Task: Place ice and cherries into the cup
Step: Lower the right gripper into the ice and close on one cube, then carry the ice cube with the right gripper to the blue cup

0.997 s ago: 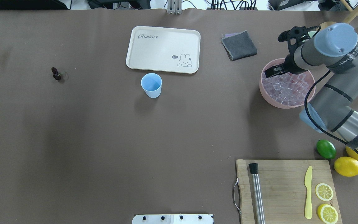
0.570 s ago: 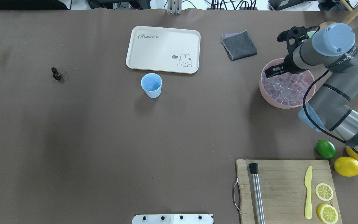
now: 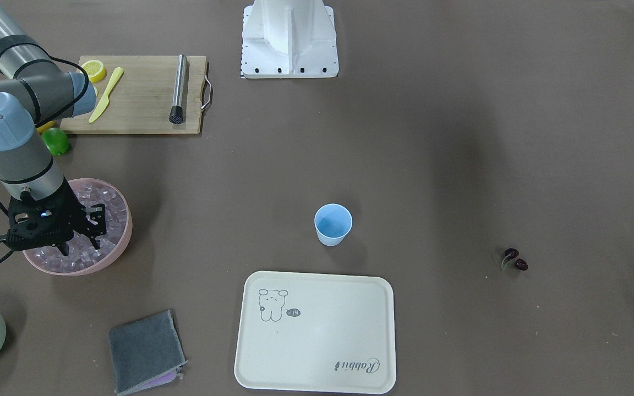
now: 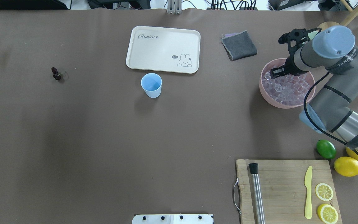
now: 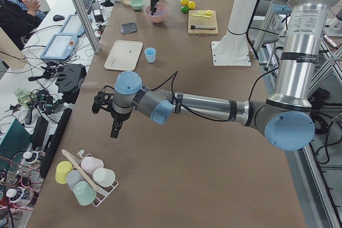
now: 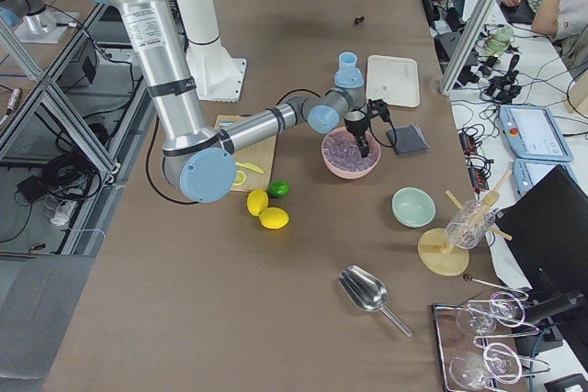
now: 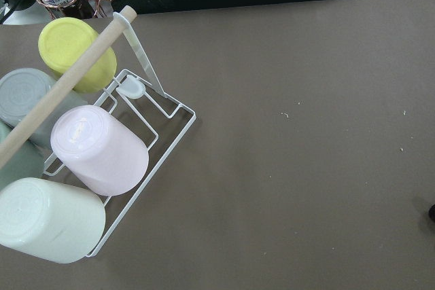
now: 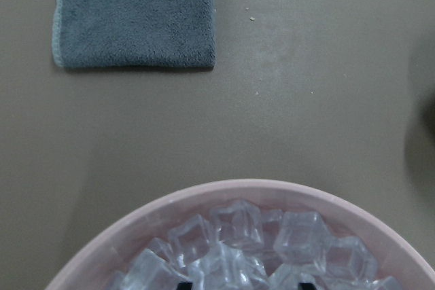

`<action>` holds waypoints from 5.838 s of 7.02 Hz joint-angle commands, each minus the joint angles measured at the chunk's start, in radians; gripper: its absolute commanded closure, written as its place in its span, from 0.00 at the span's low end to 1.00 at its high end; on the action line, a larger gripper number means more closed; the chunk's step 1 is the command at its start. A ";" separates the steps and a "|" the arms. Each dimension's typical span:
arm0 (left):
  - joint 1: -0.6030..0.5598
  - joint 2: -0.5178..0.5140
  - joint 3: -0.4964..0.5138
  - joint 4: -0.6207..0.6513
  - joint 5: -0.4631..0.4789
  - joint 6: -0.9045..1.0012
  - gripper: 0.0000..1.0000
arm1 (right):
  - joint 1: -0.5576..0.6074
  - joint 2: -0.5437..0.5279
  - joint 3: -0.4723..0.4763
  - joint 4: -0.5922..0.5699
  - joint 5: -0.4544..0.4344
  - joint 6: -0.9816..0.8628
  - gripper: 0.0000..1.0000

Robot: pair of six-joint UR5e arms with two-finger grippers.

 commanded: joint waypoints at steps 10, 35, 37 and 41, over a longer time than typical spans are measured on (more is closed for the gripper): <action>0.000 0.000 0.010 -0.001 0.000 0.000 0.02 | 0.036 -0.055 0.066 -0.004 0.004 0.013 0.00; 0.000 0.000 -0.004 -0.025 0.002 -0.009 0.02 | 0.048 -0.059 0.180 -0.015 0.024 0.174 1.00; 0.000 -0.002 -0.004 -0.025 0.000 -0.012 0.02 | 0.045 0.048 0.177 -0.017 -0.002 0.181 1.00; 0.000 -0.006 -0.007 -0.027 -0.002 -0.012 0.02 | -0.079 0.335 0.155 -0.227 -0.123 0.221 1.00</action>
